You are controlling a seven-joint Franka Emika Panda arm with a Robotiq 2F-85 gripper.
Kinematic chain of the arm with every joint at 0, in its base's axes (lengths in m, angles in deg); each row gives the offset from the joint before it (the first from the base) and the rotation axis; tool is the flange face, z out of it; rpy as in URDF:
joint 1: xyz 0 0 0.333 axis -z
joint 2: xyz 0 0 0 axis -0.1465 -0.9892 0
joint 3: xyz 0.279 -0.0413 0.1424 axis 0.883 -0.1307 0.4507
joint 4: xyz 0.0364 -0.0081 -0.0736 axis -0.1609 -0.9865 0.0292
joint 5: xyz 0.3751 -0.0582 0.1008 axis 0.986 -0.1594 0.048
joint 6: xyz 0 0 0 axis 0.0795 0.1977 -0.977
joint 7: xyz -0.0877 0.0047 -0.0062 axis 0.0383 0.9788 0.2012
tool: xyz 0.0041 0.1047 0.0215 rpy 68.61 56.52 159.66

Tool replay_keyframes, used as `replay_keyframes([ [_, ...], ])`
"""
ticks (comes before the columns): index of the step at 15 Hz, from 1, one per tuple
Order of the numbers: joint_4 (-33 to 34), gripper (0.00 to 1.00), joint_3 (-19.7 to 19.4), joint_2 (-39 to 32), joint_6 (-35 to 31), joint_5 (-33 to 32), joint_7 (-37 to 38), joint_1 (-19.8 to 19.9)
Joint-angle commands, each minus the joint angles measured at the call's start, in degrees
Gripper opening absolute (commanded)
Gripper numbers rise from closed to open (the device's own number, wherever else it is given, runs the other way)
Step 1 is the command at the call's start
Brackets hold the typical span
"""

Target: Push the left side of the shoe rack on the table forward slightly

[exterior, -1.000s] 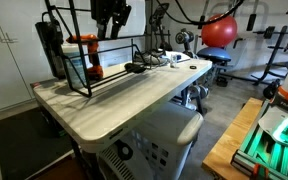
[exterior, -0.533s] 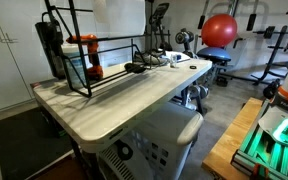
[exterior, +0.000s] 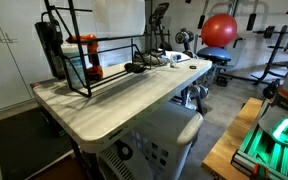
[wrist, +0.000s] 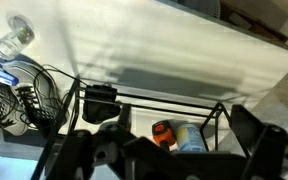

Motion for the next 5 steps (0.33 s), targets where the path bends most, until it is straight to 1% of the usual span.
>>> replay_keyframes([
  [1, -1.4, 1.00, -2.3, 1.1, 0.1, 0.2, -2.1, -0.1],
  [2, -2.7, 1.00, -4.0, 2.1, 0.2, 0.5, -3.8, 0.0],
  [3, -3.5, 1.00, -4.9, 2.7, 0.2, 0.7, -4.7, 0.0],
  [5, -4.1, 1.00, -5.0, 3.3, 0.2, 0.7, -4.9, -0.2],
])
